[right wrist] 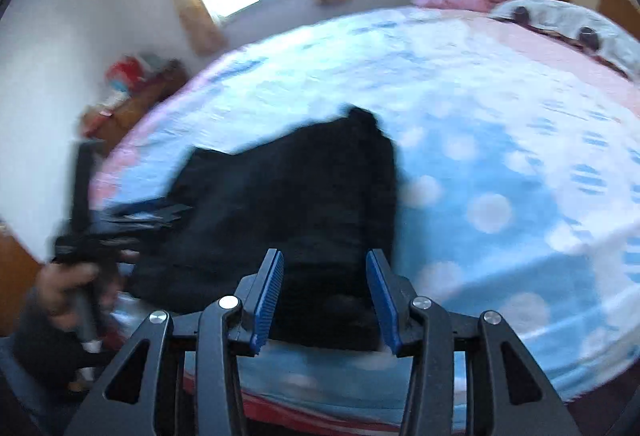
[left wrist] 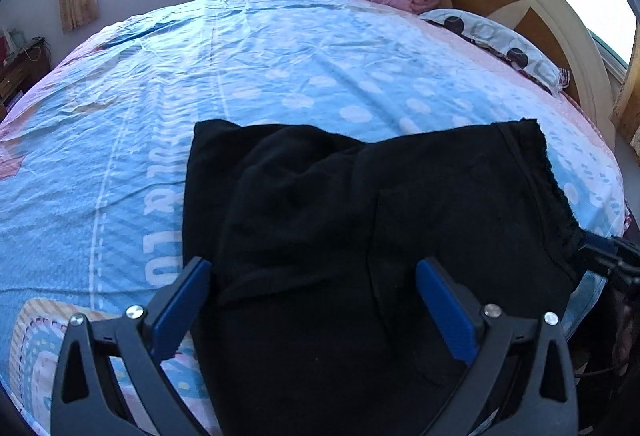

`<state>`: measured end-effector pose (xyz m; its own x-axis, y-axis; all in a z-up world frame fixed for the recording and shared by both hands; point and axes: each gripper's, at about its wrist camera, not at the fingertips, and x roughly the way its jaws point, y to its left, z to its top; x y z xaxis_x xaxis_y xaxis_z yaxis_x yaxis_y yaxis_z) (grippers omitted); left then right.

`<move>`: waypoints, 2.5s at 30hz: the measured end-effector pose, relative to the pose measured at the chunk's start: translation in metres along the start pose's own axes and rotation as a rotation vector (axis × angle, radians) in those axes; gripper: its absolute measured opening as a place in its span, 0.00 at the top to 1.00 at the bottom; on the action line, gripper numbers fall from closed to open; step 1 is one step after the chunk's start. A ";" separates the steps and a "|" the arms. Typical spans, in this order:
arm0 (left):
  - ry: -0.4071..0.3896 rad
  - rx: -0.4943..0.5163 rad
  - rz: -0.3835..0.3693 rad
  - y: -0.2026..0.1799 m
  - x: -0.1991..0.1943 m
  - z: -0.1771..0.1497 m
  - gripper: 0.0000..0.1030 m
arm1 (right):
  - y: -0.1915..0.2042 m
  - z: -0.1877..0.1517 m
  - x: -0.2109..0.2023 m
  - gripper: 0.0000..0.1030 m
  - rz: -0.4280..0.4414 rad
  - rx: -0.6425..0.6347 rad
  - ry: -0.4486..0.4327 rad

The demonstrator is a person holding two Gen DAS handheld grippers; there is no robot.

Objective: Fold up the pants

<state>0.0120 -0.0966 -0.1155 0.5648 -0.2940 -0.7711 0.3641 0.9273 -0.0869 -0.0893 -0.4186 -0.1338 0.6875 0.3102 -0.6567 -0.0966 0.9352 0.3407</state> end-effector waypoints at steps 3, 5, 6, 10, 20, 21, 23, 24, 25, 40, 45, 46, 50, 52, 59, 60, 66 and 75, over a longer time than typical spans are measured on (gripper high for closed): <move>0.001 -0.006 0.003 -0.001 -0.001 -0.001 0.00 | 0.001 0.000 0.001 0.58 -0.007 -0.020 -0.011; 0.001 -0.002 0.003 -0.002 -0.002 -0.002 0.00 | 0.001 0.000 0.000 0.75 -0.025 -0.034 -0.013; 0.001 0.000 0.006 -0.003 -0.002 -0.002 0.00 | -0.001 -0.003 -0.002 0.79 -0.034 -0.036 -0.013; 0.004 -0.003 0.005 -0.004 -0.002 -0.002 0.00 | -0.006 -0.006 -0.009 0.93 -0.026 -0.037 -0.007; -0.007 0.013 -0.014 -0.011 -0.008 -0.007 0.00 | -0.010 -0.019 -0.012 1.00 -0.032 -0.024 0.038; -0.009 0.014 -0.014 -0.011 -0.009 -0.007 0.00 | -0.010 -0.021 -0.013 1.00 -0.036 -0.031 0.042; -0.014 0.029 -0.021 -0.013 -0.010 -0.010 0.00 | -0.008 -0.023 -0.013 1.00 -0.043 -0.041 0.048; -0.016 0.041 -0.019 -0.015 -0.010 -0.012 0.00 | -0.009 -0.023 -0.012 1.00 -0.044 -0.039 0.056; -0.020 0.050 -0.014 -0.016 -0.011 -0.013 0.00 | -0.010 -0.024 -0.011 1.00 -0.045 -0.037 0.062; -0.058 0.030 0.088 0.009 -0.041 -0.064 0.00 | 0.011 -0.018 -0.024 0.98 -0.018 -0.036 -0.019; -0.024 -0.038 0.025 0.021 -0.025 -0.072 0.00 | 0.013 -0.023 -0.007 0.97 -0.054 -0.068 0.046; -0.035 -0.027 0.027 0.019 -0.024 -0.074 0.00 | 0.009 -0.025 -0.004 0.97 -0.049 -0.053 0.066; -0.055 -0.008 0.040 0.015 -0.023 -0.075 0.00 | -0.002 -0.027 0.001 0.97 -0.003 -0.008 0.074; -0.040 -0.007 0.040 0.014 -0.024 -0.073 0.00 | -0.004 -0.026 0.002 0.97 0.008 0.019 0.070; 0.009 -0.018 0.036 0.015 -0.022 -0.064 0.00 | 0.013 -0.026 -0.006 0.97 -0.054 -0.065 0.060; 0.011 -0.016 0.035 0.015 -0.022 -0.065 0.00 | 0.016 -0.025 -0.008 0.96 -0.060 -0.073 0.060; 0.020 -0.018 0.025 0.017 -0.026 -0.060 0.00 | 0.016 -0.014 -0.025 0.32 0.011 -0.031 0.005; -0.038 -0.042 -0.005 0.045 -0.030 -0.034 0.00 | -0.020 0.017 -0.016 0.32 0.054 0.114 0.014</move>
<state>-0.0138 -0.0377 -0.1181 0.5911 -0.3068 -0.7460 0.3364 0.9343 -0.1176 -0.0857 -0.4453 -0.1188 0.6731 0.3632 -0.6443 -0.0506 0.8917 0.4498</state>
